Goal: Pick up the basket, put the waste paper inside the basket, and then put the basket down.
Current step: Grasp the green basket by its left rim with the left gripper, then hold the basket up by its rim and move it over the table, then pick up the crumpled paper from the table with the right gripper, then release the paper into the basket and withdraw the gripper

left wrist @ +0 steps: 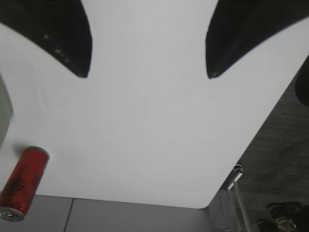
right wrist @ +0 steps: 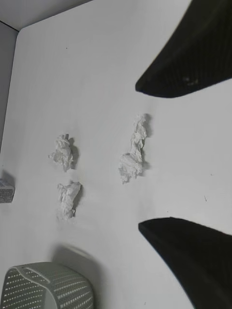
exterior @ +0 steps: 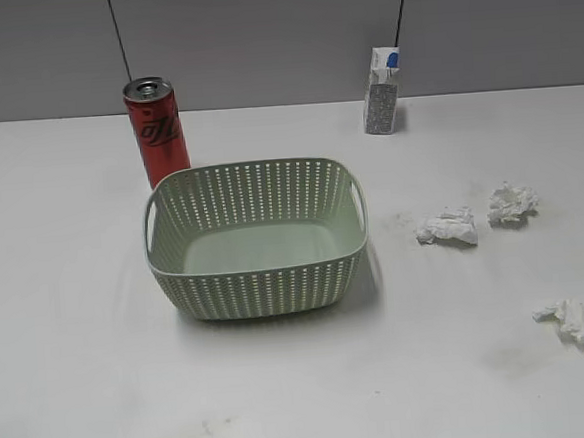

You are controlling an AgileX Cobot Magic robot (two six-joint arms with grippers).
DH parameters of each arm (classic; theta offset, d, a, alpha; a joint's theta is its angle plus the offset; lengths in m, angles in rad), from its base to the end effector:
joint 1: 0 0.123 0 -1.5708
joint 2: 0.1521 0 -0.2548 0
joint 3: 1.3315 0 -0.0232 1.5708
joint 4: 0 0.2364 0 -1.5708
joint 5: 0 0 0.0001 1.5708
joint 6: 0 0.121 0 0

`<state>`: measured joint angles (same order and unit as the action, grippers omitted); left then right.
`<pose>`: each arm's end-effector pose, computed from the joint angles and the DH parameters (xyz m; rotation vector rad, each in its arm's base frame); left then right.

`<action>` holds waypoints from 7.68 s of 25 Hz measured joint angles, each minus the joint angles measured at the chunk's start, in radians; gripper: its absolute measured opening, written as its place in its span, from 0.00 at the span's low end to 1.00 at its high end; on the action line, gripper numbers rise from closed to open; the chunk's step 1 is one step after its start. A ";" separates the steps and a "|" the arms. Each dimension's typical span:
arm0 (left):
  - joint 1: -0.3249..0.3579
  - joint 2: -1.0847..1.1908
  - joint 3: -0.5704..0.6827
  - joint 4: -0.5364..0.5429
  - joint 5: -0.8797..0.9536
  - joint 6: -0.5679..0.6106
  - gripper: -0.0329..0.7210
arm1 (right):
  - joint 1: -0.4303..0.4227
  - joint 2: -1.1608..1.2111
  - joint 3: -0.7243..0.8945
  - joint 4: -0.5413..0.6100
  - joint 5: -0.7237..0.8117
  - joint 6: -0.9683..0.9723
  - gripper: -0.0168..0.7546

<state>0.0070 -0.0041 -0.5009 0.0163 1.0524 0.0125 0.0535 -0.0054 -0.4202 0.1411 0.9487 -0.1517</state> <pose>0.0395 0.0020 0.2580 0.0049 2.0310 0.0317 0.0509 0.0166 0.2461 -0.1958 1.9909 0.1046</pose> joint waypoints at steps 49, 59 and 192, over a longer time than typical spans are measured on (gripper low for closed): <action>-0.485 1.192 -0.534 -0.075 -0.165 0.000 0.78 | 0.000 0.000 0.000 0.000 -0.001 0.001 0.78; -0.497 1.753 -0.784 -0.122 -0.155 -0.178 0.78 | 0.000 0.000 0.000 0.000 -0.001 0.001 0.78; -0.477 1.814 -0.800 0.016 -0.248 -0.253 0.04 | 0.613 1.924 -1.071 0.092 -0.387 0.109 0.85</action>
<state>-0.4703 1.8095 -1.3010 0.0327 0.8041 -0.2404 0.6667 1.9190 -1.4908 0.2331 0.5616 -0.0425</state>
